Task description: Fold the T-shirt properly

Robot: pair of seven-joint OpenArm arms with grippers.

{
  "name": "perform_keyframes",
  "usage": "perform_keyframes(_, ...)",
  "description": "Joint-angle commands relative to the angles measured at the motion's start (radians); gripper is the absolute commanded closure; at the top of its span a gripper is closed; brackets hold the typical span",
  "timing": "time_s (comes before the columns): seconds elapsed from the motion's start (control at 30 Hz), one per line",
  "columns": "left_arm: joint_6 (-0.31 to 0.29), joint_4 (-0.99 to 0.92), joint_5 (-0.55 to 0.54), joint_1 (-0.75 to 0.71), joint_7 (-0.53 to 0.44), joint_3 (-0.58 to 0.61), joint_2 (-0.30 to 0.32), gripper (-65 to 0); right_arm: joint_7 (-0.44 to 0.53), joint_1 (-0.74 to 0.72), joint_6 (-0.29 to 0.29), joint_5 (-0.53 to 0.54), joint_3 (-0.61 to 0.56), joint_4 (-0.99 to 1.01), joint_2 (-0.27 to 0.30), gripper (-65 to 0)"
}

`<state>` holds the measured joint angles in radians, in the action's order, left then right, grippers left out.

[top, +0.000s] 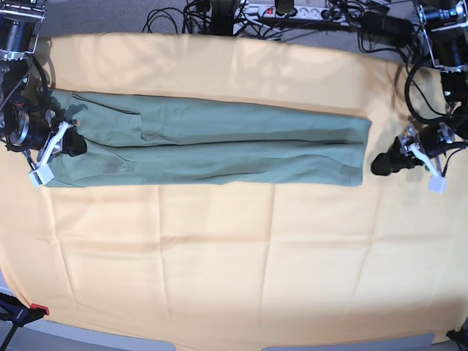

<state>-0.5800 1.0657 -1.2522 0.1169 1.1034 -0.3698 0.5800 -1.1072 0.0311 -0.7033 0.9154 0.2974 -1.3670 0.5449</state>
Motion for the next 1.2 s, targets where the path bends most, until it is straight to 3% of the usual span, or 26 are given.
perform_keyframes(0.0, 0.009, 0.01, 0.013, 0.008, 0.026, 0.017, 0.013, -34.7, -0.014, -0.009, 0.005, -0.023, 0.002, -0.008, 0.016, 0.0)
perform_keyframes(0.17, 0.008, 0.01, -0.063, 0.008, 0.071, 0.136, 0.013, -34.7, -0.014, -0.008, 0.005, -0.023, 0.002, -0.008, 0.016, 0.0)
perform_keyframes(0.57, 0.008, 0.01, -0.071, 0.008, 0.106, 0.289, -0.002, -34.2, -0.013, -0.009, 0.013, -0.023, 0.002, -0.008, 0.016, 0.0)
perform_keyframes(0.73, -0.043, 0.01, -0.163, 0.009, 0.164, 0.332, 0.002, -33.4, -0.011, -0.008, 0.016, -0.023, 0.002, -0.008, 0.016, 0.0)
perform_keyframes(0.8, -0.053, 0.01, -0.181, 0.009, 0.169, 0.332, 0.002, -25.8, -0.011, -0.008, 0.016, -0.023, 0.002, -0.008, 0.016, 0.0)
perform_keyframes(0.9, -0.052, 0.01, -0.182, 0.018, 0.169, 0.332, 0.004, 0.0, -0.011, -0.009, 0.015, -0.023, 0.002, -0.008, 0.016, 0.0)
perform_keyframes(1.17, -0.026, 0.011, -0.169, 0.08, 0.162, 0.278, 0.027, 0.0, -0.011, -0.008, 0.014, -0.027, 0.002, -0.008, 0.016, 0.0)
